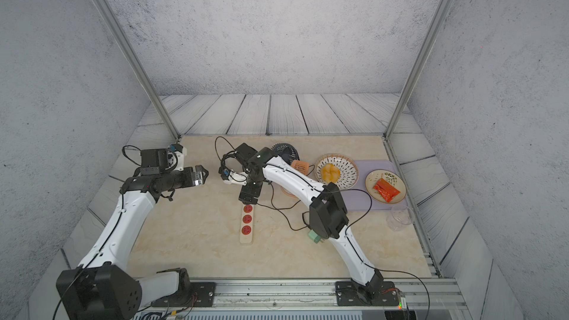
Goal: Plug the desk fan into the power strip
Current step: Insert the plug into the socket.
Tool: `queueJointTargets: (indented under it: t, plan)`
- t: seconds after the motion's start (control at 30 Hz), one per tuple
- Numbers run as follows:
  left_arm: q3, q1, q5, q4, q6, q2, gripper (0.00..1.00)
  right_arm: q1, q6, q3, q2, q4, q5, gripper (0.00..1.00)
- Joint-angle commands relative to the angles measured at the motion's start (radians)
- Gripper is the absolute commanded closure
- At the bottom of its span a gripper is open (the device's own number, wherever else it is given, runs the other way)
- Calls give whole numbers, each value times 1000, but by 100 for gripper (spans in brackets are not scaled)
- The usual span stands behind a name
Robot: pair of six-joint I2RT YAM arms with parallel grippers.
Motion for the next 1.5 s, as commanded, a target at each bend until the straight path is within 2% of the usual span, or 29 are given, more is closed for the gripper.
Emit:
queueJointTargets:
  t: [0.0,0.2,0.37,0.5,0.6,0.77,0.93,1.07,1.27,1.47]
  plan:
    - [27,7,77,-18,-19,39,3,1,47,-92,-161,19,7,3]
    - [20,-11,173,5,-43,109,13,-42,208,-495,-492,276,18,3]
    - [10,-81,204,16,-45,170,18,-103,360,-845,-774,487,29,4]
    - [-4,-160,201,24,-33,212,20,-161,475,-1038,-948,556,65,5]
    - [-18,-197,201,34,-45,251,22,-184,496,-1141,-1053,568,121,5]
    - [-2,-240,215,38,-69,328,31,-218,537,-1263,-1207,564,178,5]
    - [-16,-279,212,40,-81,383,36,-237,568,-1346,-1305,580,192,5]
    - [-17,-293,229,48,-101,417,40,-247,577,-1377,-1336,566,193,5]
    - [0,-313,229,46,-98,460,40,-253,580,-1409,-1370,568,194,4]
    - [20,-314,185,34,-102,502,43,-254,584,-1425,-1378,568,197,4]
